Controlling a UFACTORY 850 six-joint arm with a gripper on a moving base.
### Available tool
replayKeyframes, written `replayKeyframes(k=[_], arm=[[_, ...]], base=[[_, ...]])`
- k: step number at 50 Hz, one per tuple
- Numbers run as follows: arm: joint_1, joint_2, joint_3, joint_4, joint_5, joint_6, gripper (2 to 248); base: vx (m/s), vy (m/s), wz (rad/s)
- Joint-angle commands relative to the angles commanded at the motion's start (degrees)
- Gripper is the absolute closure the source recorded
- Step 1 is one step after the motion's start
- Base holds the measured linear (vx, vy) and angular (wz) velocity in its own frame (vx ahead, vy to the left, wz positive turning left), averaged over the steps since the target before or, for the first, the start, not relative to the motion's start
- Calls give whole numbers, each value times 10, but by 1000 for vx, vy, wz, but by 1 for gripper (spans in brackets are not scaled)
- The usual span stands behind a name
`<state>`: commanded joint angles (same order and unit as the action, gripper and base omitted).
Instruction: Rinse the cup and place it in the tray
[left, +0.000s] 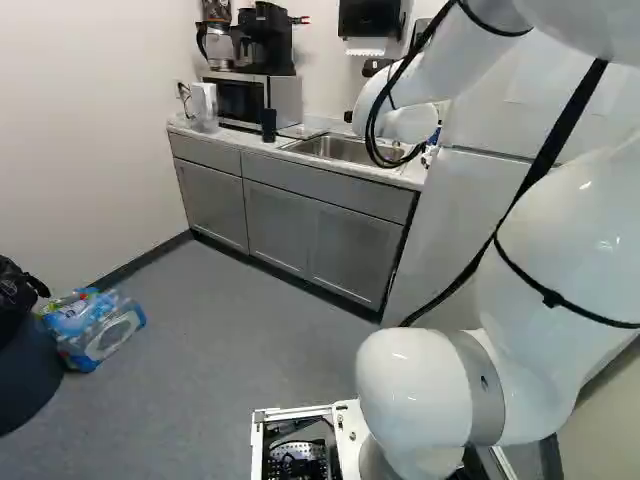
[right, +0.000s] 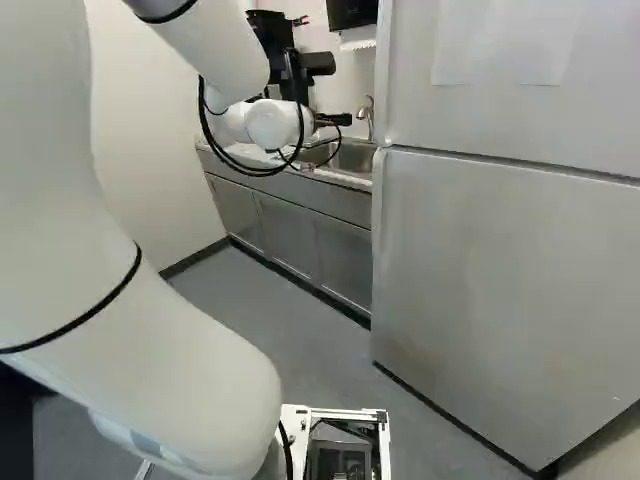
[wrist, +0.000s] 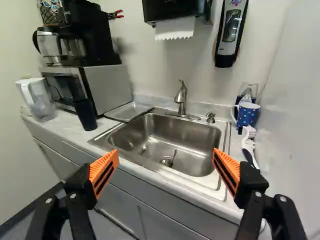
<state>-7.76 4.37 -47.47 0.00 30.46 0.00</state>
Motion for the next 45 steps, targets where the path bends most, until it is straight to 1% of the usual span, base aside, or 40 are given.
replayKeyframes(k=[45], arm=[[-7, -24, -78, 0, -80, 0, 3]], base=[[0, 0, 0]])
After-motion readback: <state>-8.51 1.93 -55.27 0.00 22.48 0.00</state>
